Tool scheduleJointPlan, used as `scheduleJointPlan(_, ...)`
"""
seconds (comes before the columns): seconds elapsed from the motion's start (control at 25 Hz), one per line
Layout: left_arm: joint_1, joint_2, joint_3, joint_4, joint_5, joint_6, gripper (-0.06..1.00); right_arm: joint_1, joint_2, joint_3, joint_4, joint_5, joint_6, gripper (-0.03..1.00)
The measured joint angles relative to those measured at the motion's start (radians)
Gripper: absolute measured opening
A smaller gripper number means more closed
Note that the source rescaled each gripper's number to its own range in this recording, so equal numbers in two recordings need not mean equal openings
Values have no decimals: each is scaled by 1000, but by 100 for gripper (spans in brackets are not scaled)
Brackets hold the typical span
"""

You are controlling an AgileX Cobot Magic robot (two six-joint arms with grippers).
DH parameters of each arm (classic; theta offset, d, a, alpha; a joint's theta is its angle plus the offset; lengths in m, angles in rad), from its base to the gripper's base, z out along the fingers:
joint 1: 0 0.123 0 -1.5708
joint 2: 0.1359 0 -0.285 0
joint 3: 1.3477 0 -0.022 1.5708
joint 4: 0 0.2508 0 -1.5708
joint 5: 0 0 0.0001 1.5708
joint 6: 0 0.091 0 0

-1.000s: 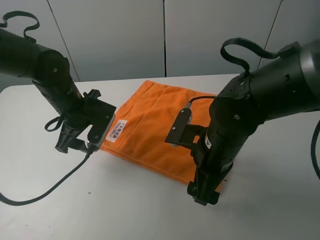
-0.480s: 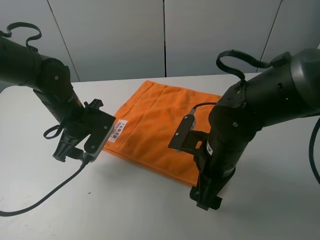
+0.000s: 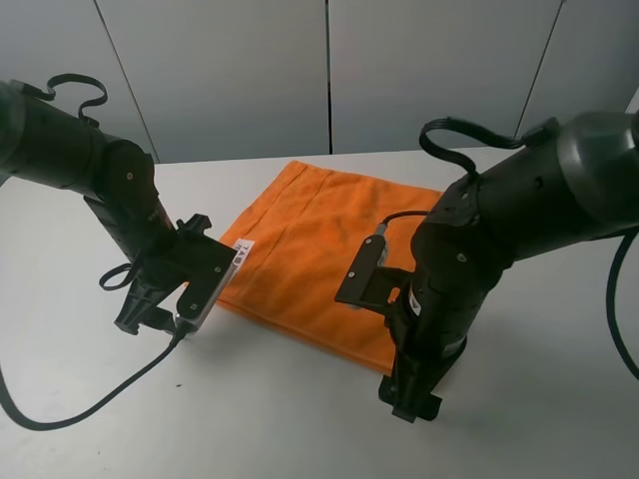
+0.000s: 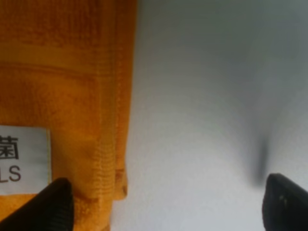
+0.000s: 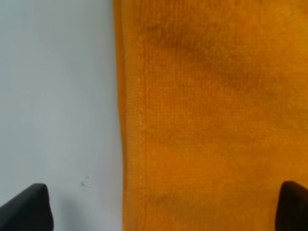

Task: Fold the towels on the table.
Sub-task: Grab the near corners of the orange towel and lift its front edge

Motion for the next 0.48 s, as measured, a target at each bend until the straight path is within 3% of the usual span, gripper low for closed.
scheduleJointPlan(0.48, 0, 0, 0, -19, -16, 0, 100, 0, 46, -5, 0, -14, 12, 100)
